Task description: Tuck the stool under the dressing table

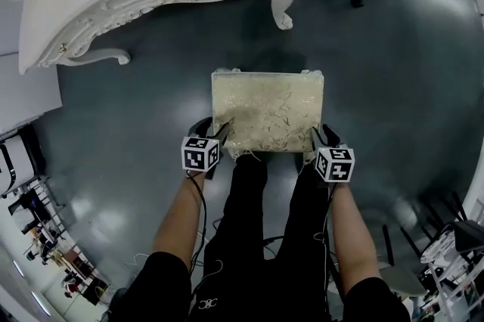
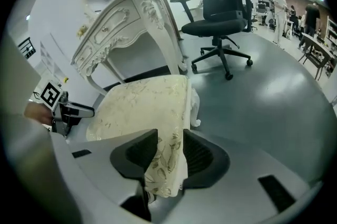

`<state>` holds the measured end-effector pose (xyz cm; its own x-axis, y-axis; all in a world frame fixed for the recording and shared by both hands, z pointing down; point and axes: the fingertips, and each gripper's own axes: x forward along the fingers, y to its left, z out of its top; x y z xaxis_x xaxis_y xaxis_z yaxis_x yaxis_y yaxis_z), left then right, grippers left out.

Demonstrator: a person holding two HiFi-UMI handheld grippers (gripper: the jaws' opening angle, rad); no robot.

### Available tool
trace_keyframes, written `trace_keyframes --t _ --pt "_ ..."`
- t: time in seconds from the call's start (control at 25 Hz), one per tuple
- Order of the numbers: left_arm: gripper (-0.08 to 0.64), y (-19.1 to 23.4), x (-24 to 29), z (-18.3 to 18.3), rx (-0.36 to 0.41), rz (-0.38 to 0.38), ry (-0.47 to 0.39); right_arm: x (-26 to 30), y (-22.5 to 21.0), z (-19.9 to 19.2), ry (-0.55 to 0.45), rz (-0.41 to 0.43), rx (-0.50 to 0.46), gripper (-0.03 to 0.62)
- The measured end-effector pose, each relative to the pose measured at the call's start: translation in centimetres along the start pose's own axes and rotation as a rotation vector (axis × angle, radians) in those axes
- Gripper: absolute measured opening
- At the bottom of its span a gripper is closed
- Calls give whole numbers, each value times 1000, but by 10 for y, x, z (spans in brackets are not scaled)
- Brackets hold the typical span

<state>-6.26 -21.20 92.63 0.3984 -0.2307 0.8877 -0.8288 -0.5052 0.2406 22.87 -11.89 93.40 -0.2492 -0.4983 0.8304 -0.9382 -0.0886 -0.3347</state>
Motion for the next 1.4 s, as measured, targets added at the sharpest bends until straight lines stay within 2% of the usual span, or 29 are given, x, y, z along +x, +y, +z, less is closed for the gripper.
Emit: trace_keyframes --t 0.16,0.4,0.56,0.72,0.92,1.12,1.24,1.4 --pt "240 2 13 -11 -64 -48 -4 8 2 -4 -14 57 -5 127" --pt "242 1 16 -12 -58 -82 22 13 4 -4 21 71 -71 107" --pt "242 1 16 -14 -65 -108 -4 15 5 -6 50 111 -73 96" --pt "239 8 6 -13 -70 -100 -57 16 16 -1 55 109 -84 86" --pt "235 35 -3 -14 -125 -95 -98 36 37 23 50 107 -120 83" --pt "235 81 -13 -8 -165 -63 -135 63 76 47 49 133 -176 83" --pt "235 111 -20 -3 -176 -65 -160 78 102 59 37 99 -210 83" --pt "235 142 -32 -5 -177 -82 -155 90 133 63 32 56 -195 83"
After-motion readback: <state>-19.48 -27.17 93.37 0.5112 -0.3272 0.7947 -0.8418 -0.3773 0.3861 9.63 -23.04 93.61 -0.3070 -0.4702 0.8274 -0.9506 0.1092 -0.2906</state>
